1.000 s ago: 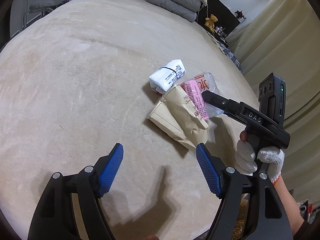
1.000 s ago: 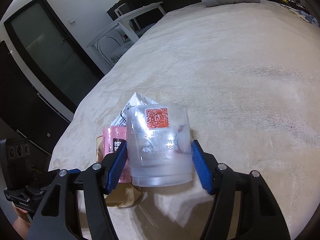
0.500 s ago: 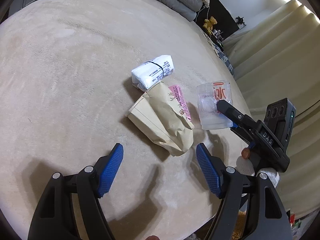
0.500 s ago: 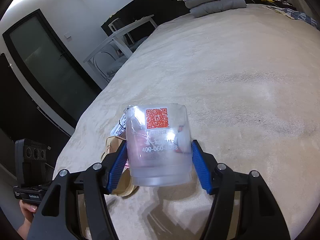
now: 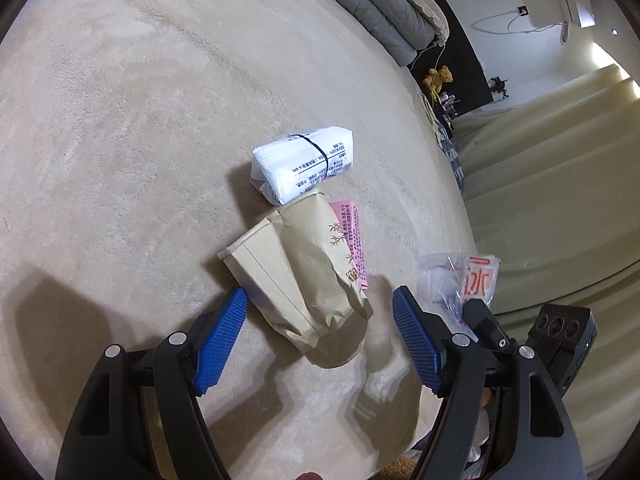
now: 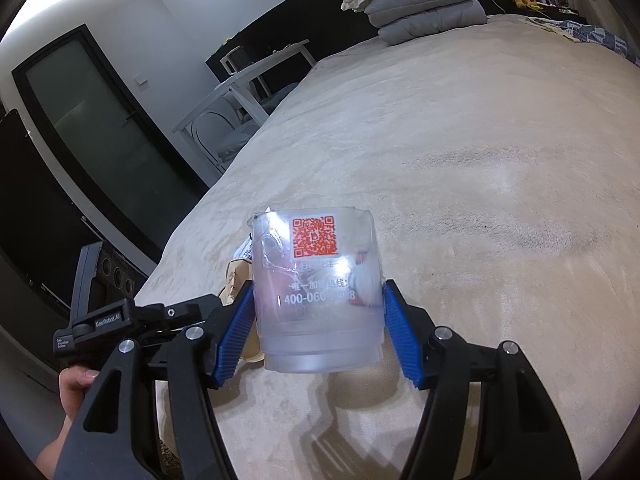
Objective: Collect trash
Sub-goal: 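Grasp the clear plastic cup with the right tool, then grasp the brown paper bag with the left tool while the right tool holds the cup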
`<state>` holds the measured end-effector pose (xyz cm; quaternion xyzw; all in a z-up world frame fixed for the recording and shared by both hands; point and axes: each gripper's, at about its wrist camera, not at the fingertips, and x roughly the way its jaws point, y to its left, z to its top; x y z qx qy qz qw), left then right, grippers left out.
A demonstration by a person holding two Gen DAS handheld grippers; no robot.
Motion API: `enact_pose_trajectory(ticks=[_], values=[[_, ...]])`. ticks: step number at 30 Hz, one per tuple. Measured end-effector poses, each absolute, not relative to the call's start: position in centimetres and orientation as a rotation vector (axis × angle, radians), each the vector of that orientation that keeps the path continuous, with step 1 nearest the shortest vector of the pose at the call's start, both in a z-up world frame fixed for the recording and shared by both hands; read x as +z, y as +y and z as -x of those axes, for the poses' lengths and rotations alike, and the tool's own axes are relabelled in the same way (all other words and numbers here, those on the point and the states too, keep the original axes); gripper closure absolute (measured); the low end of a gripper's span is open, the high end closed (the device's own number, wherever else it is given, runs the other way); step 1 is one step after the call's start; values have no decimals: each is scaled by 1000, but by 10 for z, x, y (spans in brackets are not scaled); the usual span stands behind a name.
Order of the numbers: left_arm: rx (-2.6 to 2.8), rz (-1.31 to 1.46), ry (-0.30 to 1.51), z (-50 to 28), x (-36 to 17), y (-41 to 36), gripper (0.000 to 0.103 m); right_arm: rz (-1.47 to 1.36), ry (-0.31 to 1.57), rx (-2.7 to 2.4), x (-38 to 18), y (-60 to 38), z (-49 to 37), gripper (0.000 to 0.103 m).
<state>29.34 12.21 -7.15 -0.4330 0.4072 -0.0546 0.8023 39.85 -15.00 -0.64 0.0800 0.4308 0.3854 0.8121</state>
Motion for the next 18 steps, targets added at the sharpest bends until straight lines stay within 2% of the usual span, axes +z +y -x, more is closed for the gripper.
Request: enact_pose_trajectory(ticks=[6, 9, 18], values=[[-63, 931, 864, -306, -73, 120, 30, -158, 920, 821, -5, -157, -393, 40], [-25, 904, 873, -316, -73, 120, 39, -151, 920, 817, -5, -160, -392, 40], [-19, 886, 863, -316, -72, 116, 42, -144, 914, 807, -5, -163, -388, 40]])
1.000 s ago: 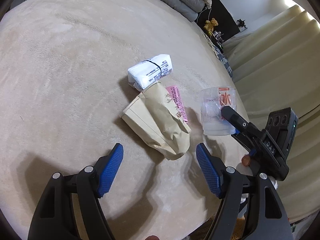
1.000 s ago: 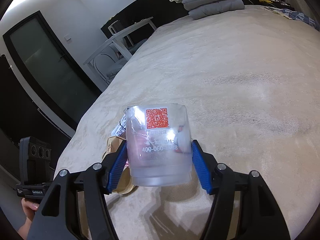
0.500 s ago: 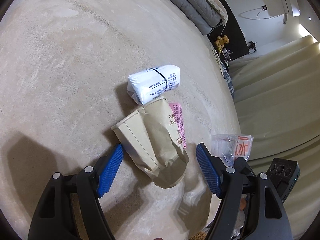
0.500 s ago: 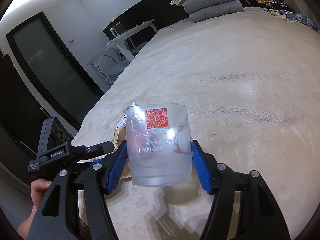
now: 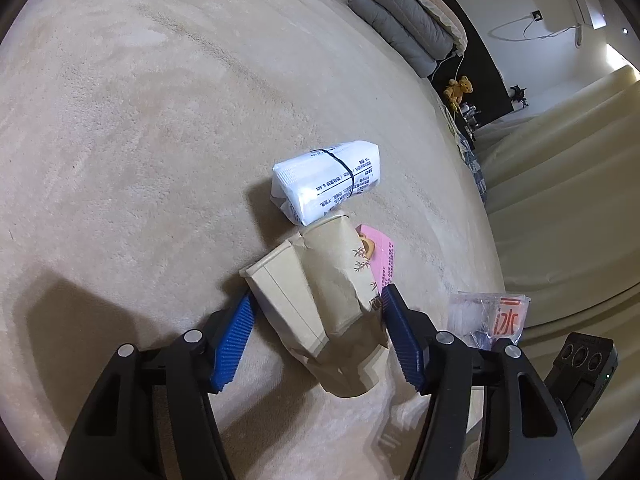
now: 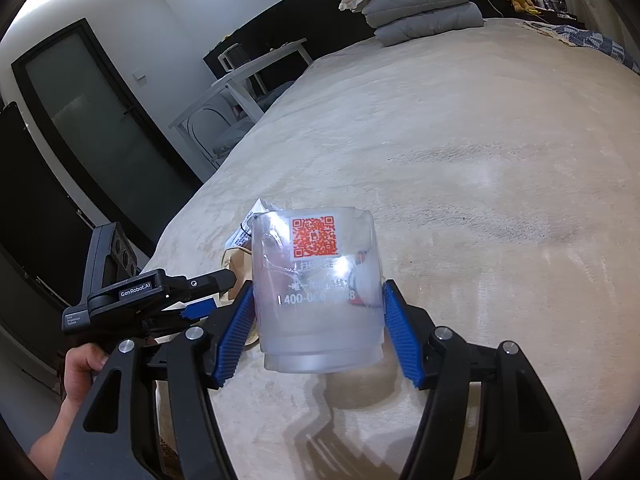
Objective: Collect trash
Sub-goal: 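Grasp the brown paper bag with the left tool while the right tool holds the cup, then carry the paper bag and plastic cup in both tools over the bin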
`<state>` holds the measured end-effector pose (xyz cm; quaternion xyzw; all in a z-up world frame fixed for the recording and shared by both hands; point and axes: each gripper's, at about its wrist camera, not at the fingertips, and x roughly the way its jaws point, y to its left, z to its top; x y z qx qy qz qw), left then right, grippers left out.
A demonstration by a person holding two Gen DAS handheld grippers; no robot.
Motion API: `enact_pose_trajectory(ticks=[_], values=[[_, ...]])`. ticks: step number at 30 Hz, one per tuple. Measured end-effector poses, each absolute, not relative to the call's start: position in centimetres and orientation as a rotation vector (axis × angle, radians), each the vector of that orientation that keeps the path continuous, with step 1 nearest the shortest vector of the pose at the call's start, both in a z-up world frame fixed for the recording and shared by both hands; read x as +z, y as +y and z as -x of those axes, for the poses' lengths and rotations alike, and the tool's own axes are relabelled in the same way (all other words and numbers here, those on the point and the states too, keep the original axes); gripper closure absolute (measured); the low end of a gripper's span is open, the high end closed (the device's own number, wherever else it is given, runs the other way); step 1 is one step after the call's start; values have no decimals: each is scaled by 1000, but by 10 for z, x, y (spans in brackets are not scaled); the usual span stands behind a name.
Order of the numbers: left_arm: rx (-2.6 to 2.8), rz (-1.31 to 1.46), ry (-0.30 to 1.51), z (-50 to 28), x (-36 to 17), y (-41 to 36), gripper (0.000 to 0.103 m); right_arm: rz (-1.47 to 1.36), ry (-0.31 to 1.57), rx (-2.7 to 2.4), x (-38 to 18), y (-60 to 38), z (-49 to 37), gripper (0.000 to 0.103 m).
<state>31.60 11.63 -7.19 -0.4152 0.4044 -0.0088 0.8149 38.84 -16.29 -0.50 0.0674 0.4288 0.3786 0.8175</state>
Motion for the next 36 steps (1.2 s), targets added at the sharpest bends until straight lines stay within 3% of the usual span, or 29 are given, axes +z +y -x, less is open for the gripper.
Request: enact_pose_trajectory(ticks=[36], values=[[-101, 804, 708, -206, -39, 114, 43, -148, 897, 759, -2, -175, -315, 40]])
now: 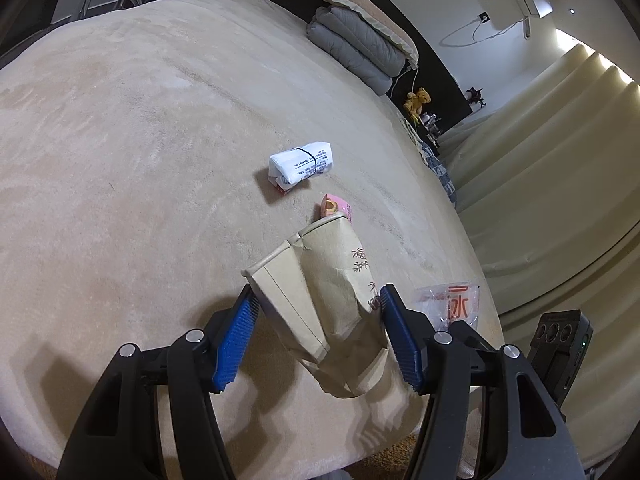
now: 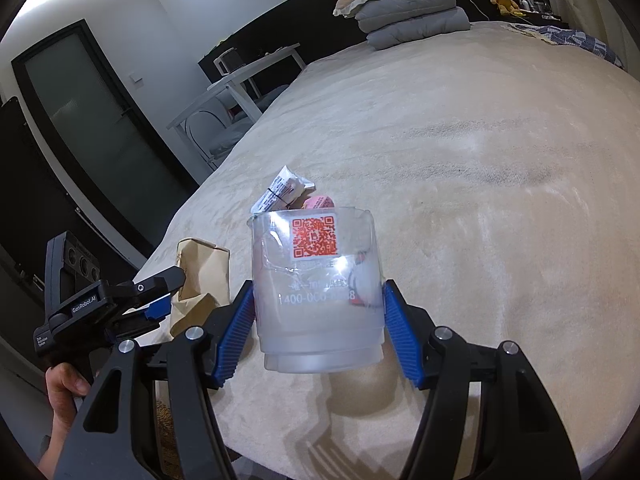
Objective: Collect trash
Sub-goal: 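Carry the paper bag and plastic cup in both tools over the bin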
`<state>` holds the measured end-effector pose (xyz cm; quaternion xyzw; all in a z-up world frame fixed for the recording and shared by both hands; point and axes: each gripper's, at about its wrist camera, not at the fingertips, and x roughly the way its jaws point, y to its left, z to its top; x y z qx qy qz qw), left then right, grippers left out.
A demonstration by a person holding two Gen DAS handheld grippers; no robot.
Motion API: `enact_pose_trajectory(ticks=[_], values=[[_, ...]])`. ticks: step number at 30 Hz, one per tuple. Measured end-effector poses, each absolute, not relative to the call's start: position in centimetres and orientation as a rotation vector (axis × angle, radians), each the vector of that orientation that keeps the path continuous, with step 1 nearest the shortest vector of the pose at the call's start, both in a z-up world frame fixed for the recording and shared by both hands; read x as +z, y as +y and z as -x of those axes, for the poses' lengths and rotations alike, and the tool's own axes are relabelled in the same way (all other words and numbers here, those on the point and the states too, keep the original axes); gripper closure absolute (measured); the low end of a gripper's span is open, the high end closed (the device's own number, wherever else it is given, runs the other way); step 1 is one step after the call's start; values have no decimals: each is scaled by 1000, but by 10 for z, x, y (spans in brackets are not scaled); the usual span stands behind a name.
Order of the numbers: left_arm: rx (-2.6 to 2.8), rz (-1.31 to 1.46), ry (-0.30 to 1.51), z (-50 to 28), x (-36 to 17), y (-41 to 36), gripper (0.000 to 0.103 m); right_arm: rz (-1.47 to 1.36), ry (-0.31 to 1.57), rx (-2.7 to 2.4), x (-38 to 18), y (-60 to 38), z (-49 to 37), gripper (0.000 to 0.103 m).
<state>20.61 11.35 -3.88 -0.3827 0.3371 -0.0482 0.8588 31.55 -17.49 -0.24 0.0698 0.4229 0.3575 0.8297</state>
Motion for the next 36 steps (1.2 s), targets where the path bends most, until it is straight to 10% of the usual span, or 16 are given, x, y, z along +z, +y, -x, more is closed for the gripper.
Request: enact_pose_trajectory(ticks=[36], values=[[-137, 564, 660, -67, -38, 42, 43, -102, 868, 740, -21, -209, -170, 39]])
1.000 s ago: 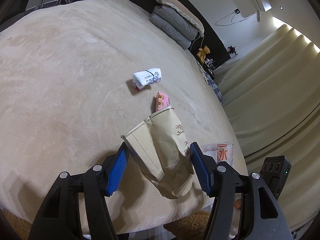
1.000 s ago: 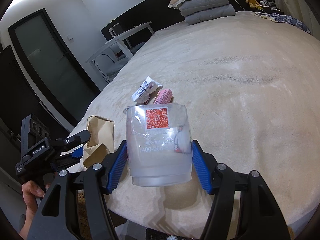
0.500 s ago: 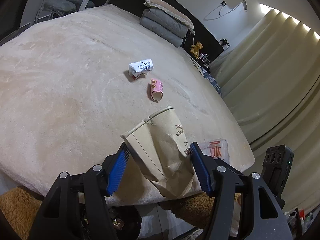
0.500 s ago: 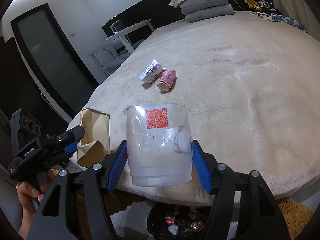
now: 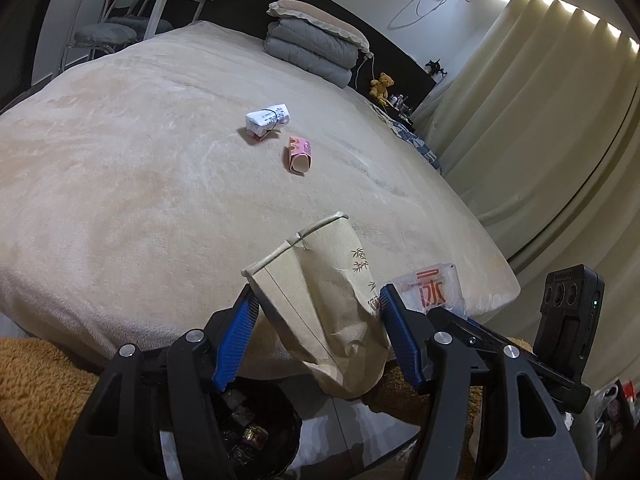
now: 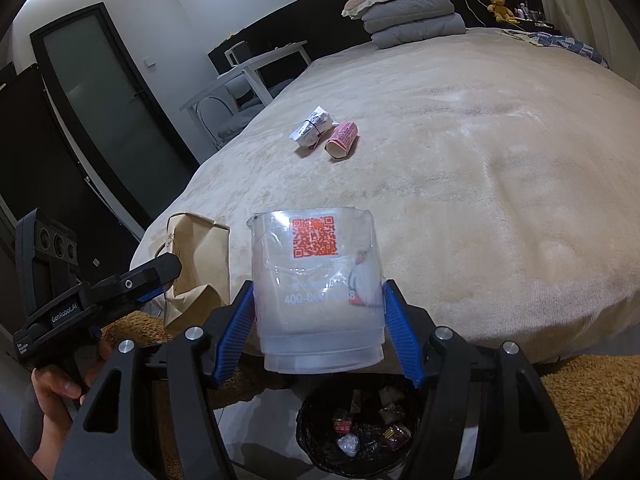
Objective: Collect trash
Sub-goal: 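Carry the paper bag and plastic cup in both tools over the bin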
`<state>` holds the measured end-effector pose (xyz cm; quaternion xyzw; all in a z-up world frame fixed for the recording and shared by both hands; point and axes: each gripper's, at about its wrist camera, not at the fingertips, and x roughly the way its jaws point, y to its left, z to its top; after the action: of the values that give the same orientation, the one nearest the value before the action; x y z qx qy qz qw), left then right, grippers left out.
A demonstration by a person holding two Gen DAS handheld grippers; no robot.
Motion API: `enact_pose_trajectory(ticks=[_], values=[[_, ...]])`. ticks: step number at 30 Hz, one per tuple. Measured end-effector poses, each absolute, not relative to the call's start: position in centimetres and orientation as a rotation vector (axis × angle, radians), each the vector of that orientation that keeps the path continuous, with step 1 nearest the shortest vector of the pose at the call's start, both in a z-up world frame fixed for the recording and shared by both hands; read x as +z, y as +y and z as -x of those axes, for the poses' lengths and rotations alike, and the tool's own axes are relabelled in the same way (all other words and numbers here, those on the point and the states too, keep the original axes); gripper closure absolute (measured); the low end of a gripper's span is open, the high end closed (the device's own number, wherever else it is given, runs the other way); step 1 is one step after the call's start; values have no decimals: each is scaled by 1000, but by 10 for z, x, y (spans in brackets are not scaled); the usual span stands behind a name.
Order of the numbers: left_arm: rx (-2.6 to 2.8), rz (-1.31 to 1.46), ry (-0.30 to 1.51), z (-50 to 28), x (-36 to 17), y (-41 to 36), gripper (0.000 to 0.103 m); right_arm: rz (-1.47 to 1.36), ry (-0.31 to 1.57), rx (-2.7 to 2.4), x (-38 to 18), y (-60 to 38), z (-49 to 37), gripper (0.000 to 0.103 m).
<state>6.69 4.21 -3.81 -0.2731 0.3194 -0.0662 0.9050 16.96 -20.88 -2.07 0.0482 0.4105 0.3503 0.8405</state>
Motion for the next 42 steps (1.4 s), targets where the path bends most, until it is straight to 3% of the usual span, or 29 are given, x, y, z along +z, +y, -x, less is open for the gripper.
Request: enact_pose_trajectory(ticks=[26, 42], values=[[-135, 535, 757, -19, -68, 6, 42, -101, 952, 694, -44, -224, -127, 39], [-79, 506, 1005, -37, -116, -6, 42, -127, 1178, 630, -85, -221, -136, 39]])
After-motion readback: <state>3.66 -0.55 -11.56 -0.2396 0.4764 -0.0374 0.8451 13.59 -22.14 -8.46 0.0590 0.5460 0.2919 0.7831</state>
